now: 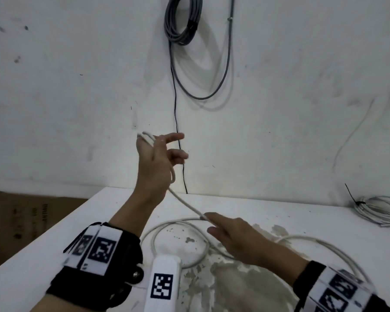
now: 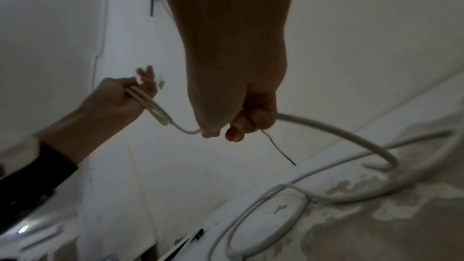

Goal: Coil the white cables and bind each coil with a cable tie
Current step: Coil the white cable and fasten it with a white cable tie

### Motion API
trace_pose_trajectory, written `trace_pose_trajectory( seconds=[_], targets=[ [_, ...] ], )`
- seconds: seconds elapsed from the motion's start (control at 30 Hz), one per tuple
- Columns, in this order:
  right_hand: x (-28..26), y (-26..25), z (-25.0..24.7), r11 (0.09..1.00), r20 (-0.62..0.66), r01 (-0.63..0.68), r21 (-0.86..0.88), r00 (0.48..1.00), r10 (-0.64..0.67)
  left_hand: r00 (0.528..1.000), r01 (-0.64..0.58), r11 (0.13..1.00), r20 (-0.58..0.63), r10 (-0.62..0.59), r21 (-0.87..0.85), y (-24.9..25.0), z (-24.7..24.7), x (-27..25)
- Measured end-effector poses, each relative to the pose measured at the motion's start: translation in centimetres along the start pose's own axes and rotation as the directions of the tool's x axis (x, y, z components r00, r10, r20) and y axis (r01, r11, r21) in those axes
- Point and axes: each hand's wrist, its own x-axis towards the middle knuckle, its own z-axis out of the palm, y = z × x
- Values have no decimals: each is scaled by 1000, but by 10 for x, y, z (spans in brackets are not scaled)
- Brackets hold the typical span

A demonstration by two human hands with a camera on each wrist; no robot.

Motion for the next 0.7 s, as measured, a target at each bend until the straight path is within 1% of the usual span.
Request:
trace_pose_trajectory(
  seconds=[0.03,0.07,0.1,0.17,0.2,0.27,0.3,0.33,0.37,0.4,0.43,0.47,0.5,0.53,0.57,0.6,0.67,0.7],
  targets=[
    [1,-4,1,992,9,35,-120,999,-35,997,-62,991,59,55,121,-4,2,-4],
    [3,-9,0,977,-8,66,-203,998,-69,989,-112,968,124,86,225,-9,3,-8],
    [5,-12,-3,961,-36,105,-257,992,-118,978,-144,938,188,87,317,-14,3,-11],
    [8,-19,-12,926,-110,209,-315,961,-254,953,-171,857,302,18,486,-26,0,-16],
    [9,-21,-18,910,-142,257,-325,938,-316,937,-197,796,348,-18,572,-33,-3,-18],
    [11,-24,-28,887,-189,314,-338,901,-391,908,-277,648,414,-66,710,-42,-9,-21],
    [11,-24,-32,878,-206,329,-348,887,-414,900,-295,576,424,-100,762,-44,-11,-23],
    [12,-23,-35,869,-218,335,-364,876,-429,893,-320,487,430,-131,813,-46,-13,-24],
    [13,-22,-39,863,-227,330,-383,872,-434,883,-361,391,445,-149,846,-47,-14,-24],
    [14,-20,-43,860,-235,315,-401,872,-429,879,-380,326,447,-162,866,-47,-15,-24],
    [16,-17,-47,857,-247,296,-421,872,-423,879,-393,298,451,-155,870,-46,-15,-25],
    [17,-13,-50,851,-258,275,-447,871,-418,880,-392,294,449,-158,872,-46,-15,-26],
    [18,-10,-53,843,-261,260,-471,872,-415,873,-402,266,455,-177,876,-46,-15,-26],
    [20,-6,-56,835,-257,249,-491,874,-412,871,-405,234,451,-196,884,-46,-13,-26],
    [21,-3,-58,825,-251,242,-510,876,-412,859,-427,170,457,-231,888,-47,-12,-25],
    [22,0,-60,814,-249,235,-532,875,-415,850,-435,145,458,-260,889,-48,-12,-25],
    [23,3,-62,794,-247,220,-566,874,-418,831,-448,154,474,-293,881,-50,-13,-24],
    [23,4,-63,788,-245,217,-576,874,-420,823,-465,136,484,-296,875,-52,-13,-23]
  ],
)
